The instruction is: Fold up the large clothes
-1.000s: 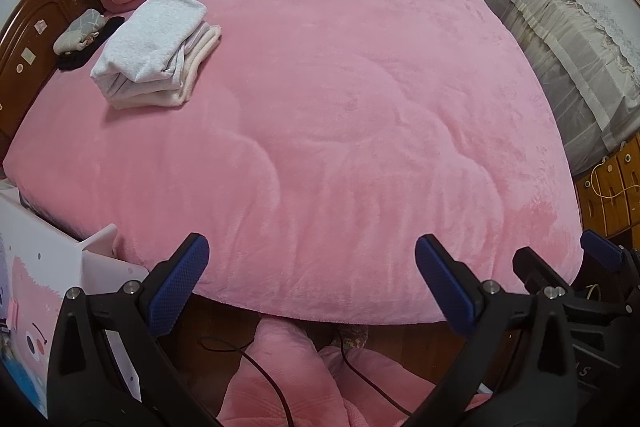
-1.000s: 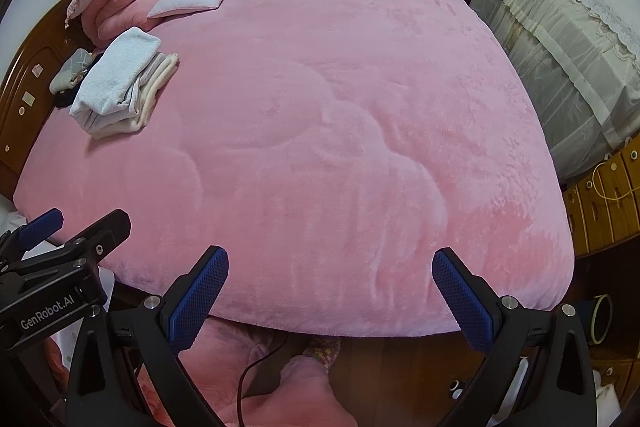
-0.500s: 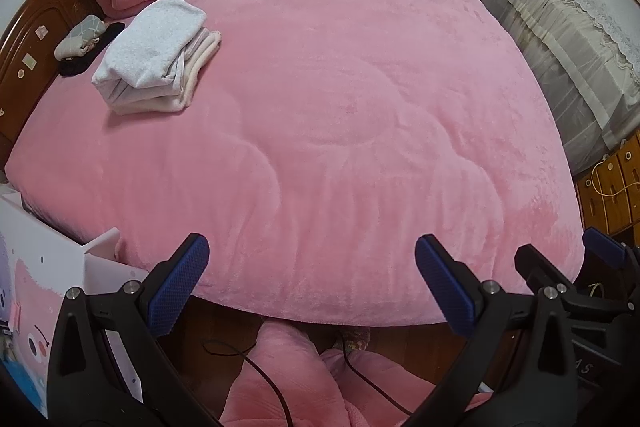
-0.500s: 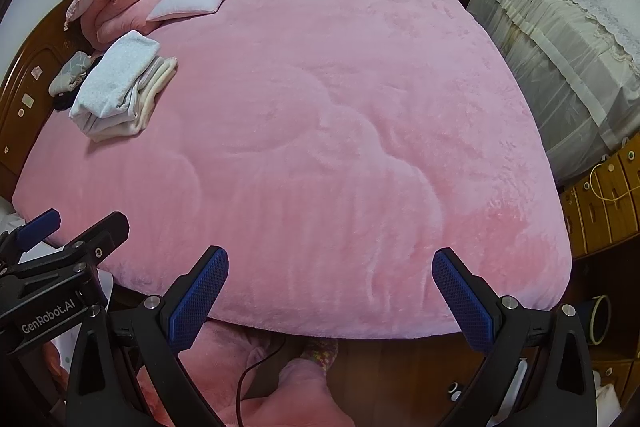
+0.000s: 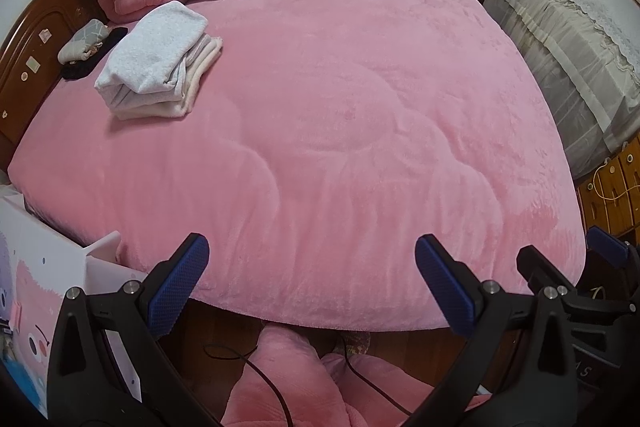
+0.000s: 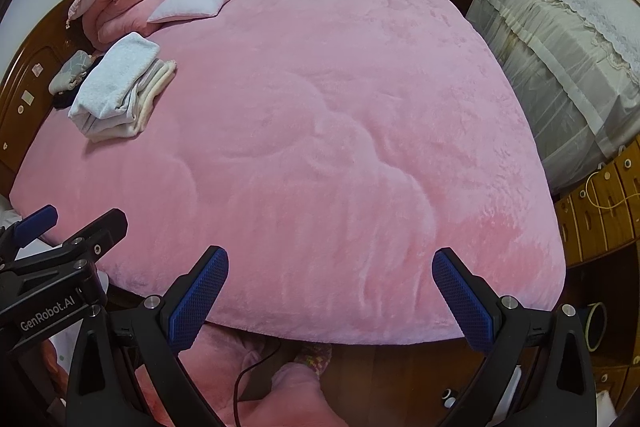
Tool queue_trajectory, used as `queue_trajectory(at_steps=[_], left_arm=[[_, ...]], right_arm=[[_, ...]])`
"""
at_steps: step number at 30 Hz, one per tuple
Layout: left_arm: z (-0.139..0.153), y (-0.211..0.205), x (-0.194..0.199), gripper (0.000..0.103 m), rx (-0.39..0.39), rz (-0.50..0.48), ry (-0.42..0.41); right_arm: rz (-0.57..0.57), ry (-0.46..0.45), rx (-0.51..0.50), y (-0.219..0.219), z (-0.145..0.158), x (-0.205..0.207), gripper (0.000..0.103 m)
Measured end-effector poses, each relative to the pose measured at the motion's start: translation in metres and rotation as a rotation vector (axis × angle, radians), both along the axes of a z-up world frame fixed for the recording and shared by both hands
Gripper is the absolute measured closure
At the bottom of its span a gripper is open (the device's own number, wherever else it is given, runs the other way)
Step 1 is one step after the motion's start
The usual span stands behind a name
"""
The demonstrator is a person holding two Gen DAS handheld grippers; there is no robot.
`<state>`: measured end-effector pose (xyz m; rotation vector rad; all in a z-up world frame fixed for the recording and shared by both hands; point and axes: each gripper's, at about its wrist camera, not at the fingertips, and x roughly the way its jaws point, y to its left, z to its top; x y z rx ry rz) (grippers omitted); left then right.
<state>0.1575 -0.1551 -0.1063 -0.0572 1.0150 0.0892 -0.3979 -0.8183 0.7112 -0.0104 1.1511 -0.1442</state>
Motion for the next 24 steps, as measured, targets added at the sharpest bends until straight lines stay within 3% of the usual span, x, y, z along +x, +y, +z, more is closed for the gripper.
queue_trajectory(at_steps=[24], left_arm=[[0.004,-0.019,0.008,0.001,0.022,0.015,-0.011]], right_arm=[[-0.004,0.007,0.015,-0.011,0.001,0.007,0.000]])
